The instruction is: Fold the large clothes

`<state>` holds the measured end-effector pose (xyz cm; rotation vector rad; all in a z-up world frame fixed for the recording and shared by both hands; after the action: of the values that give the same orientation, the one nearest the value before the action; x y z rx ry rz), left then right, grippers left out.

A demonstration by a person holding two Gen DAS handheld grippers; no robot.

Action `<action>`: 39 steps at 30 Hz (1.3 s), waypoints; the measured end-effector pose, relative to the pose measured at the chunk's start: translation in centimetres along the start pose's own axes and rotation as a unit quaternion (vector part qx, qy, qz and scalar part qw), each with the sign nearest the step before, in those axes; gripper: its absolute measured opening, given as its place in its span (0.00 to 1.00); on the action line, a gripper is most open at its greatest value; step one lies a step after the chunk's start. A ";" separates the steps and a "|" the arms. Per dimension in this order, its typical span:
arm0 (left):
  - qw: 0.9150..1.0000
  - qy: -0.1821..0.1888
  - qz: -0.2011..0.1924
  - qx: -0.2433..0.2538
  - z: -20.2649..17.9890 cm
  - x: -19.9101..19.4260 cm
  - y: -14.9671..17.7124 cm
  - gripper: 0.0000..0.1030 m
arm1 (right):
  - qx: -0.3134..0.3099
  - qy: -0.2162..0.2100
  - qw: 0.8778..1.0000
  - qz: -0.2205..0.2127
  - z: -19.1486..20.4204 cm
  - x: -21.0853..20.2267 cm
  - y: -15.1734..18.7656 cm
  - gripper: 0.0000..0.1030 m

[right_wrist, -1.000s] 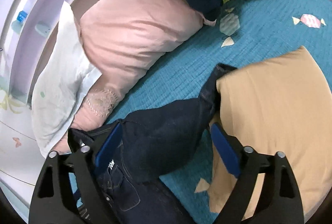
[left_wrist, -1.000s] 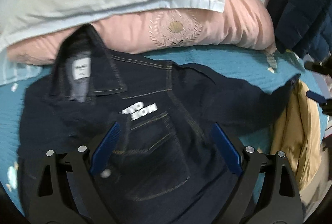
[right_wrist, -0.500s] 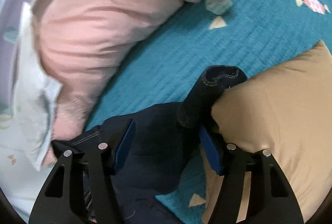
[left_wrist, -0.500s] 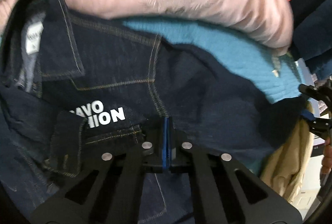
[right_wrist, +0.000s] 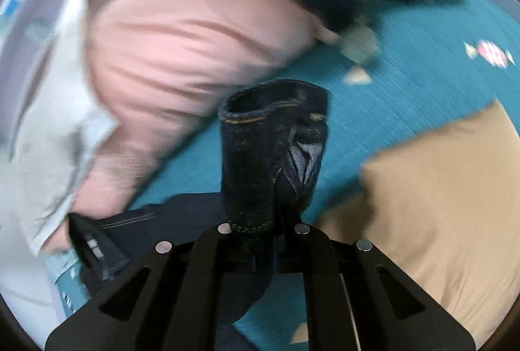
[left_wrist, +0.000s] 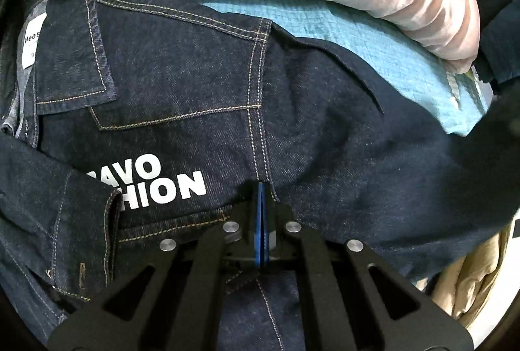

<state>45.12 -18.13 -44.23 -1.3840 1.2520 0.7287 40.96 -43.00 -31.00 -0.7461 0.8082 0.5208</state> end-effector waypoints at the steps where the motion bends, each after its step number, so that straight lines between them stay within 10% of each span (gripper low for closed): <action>1: 1.000 0.000 -0.001 0.001 0.0 0.0 0.0 0.00 | -0.008 -0.016 1.000 -0.005 1.3 -0.5 -0.1 0.06; 11: 1.000 0.012 0.000 0.005 0.5 -0.1 -0.2 0.00 | -0.147 -0.190 0.971 0.004 16.7 -4.7 3.6 0.06; 20: 0.999 -0.004 -0.027 0.016 1.6 -4.5 -0.5 0.00 | -0.165 -0.208 0.964 0.031 21.7 -3.6 8.1 0.06; 39: 0.990 -0.044 -0.111 -0.076 15.9 -18.2 5.8 0.00 | -0.236 -0.215 0.943 0.095 29.1 0.7 18.4 0.06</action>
<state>38.27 2.95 -32.87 -1.5685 0.9706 0.7330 42.28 -9.09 -25.16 -0.9523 0.3436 1.0344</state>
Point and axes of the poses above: each gripper's, at about its wrist camera, not at the fingertips, and x roughly the way its jaws point, z to its left, y to its underside, the point moved 7 cm from there along x, roughly the way its jaws point, and after that the axes turned 3 degrees about x, right-handed, at the moved point
